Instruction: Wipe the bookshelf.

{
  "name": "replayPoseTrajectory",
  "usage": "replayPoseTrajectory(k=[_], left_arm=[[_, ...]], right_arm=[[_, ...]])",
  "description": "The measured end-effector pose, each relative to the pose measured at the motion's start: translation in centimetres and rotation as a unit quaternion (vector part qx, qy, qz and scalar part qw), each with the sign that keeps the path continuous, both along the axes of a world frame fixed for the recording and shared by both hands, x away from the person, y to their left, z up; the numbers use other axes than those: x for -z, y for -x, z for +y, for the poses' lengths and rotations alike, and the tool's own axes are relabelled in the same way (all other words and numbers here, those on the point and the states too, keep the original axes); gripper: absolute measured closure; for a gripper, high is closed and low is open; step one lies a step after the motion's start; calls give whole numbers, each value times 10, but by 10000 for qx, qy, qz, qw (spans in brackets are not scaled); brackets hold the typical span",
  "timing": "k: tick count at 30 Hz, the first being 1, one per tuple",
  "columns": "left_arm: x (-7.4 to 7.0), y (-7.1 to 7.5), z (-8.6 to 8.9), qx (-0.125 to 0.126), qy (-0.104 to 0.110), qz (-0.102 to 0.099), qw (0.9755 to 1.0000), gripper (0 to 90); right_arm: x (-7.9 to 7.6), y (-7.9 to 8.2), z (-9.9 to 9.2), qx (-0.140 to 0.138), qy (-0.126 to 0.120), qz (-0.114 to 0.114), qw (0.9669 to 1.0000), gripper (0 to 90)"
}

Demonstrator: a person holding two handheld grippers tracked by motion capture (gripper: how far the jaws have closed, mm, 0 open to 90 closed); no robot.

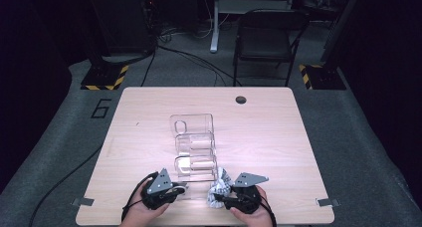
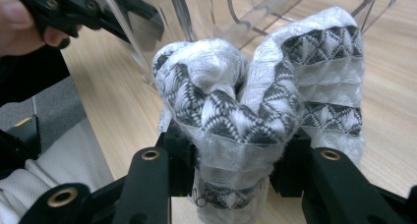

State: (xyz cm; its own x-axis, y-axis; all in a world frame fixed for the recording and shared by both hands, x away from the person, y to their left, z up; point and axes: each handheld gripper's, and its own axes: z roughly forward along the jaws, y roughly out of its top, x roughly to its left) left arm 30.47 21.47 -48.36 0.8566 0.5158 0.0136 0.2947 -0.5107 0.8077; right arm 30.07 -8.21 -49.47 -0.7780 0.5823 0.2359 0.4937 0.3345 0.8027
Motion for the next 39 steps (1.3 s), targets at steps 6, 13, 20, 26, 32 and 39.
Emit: replayPoseTrajectory(k=[6, 13, 20, 26, 32, 39], left_arm=[[0, 0, 0, 8, 12, 5, 10000, 807], [1, 0, 0, 9, 13, 15, 10000, 802], [0, 0, 0, 8, -22, -19, 10000, 802], [0, 0, 0, 13, -36, -24, 10000, 802], [0, 0, 0, 2, -53, -28, 10000, 803], [0, 0, 0, 10, -42, -33, 10000, 802]], right_arm=[[-1, 0, 0, 30, -5, -27, 10000, 592], [-1, 0, -1, 11, 1, -71, 10000, 587], [-2, 1, 0, 66, -5, -57, 10000, 585], [-10, 3, -3, 89, -195, -160, 9996, 586], [-3, 1, -1, 56, -89, -76, 9999, 588], [-11, 3, -3, 57, -142, -257, 9996, 592]])
